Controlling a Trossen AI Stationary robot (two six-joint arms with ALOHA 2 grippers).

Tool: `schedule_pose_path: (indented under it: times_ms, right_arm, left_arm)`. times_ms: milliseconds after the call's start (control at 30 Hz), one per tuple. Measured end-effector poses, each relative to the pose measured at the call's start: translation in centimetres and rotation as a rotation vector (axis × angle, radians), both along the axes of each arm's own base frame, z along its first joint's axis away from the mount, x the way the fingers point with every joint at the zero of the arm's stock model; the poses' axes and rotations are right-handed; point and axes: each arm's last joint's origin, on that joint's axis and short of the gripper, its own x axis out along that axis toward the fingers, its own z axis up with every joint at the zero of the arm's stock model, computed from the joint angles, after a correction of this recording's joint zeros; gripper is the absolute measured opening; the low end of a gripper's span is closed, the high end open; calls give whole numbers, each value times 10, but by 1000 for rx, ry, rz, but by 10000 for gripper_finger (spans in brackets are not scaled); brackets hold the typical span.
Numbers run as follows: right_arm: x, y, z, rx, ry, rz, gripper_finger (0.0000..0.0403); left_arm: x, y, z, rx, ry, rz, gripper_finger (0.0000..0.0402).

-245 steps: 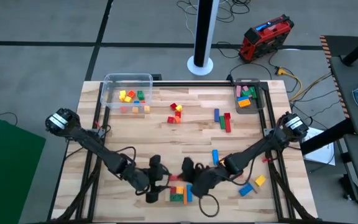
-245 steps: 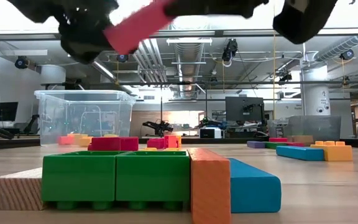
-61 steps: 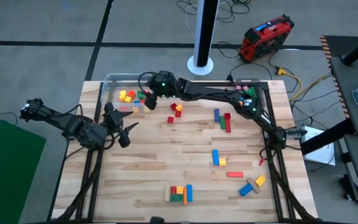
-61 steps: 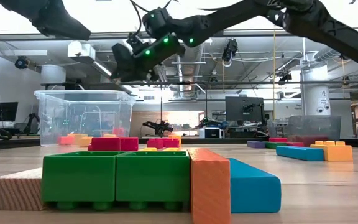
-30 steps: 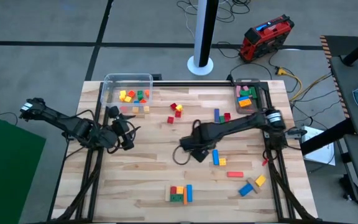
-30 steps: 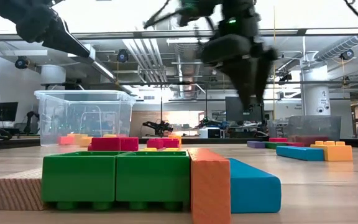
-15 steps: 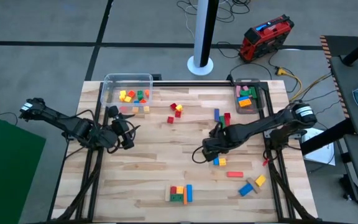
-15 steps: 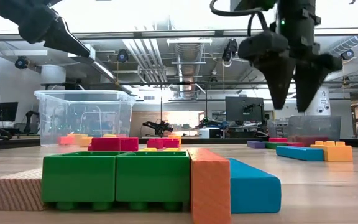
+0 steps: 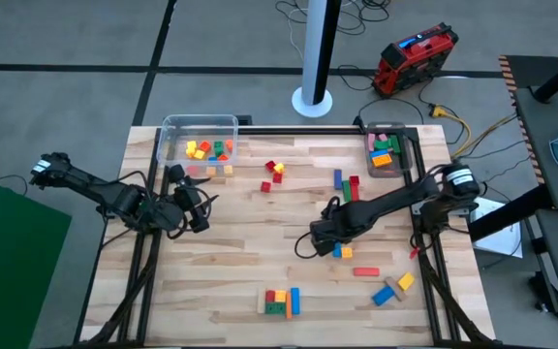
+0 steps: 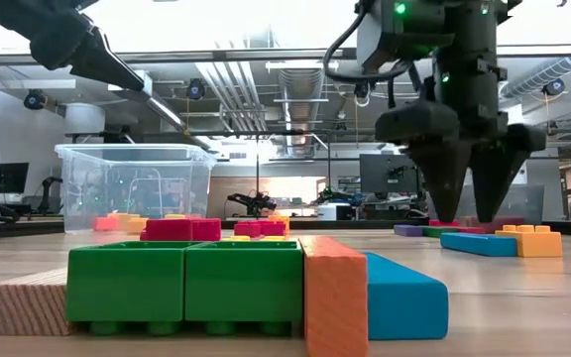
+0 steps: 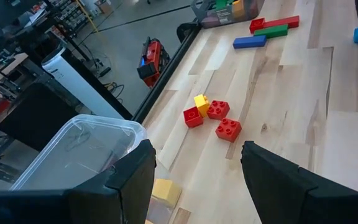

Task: Sort blocks by size
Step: Put the blue rectangular wooden block into the black bin

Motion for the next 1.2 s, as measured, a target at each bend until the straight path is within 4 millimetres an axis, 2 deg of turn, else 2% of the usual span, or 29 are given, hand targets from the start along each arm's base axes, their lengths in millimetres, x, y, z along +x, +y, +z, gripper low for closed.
schedule_pose_path:
  times_ms: [167,367,567,867,933,1067,1200]
  right_arm:
    - [7,0,-15,-3,12,3,273]
    - [9,0,-23,-7,28,3,248]
    - [13,1,-25,-6,3,3,198]
    - [17,-1,-24,-30,-29,3,101]
    - [18,-1,-24,-42,-46,14,92]
    - [26,-6,-17,-88,-91,43,92]
    - [34,-19,8,-207,-179,87,100]
  left_arm:
    - [0,0,0,0,0,0,213]
    - [0,0,0,-1,-1,1,213]
    - [0,0,0,-2,-1,2,213]
    - [0,0,-2,-1,3,2,213]
    - [0,0,-2,-3,1,3,213]
    - [0,0,-2,-3,1,3,213]
    - [0,0,-2,-4,1,3,213]
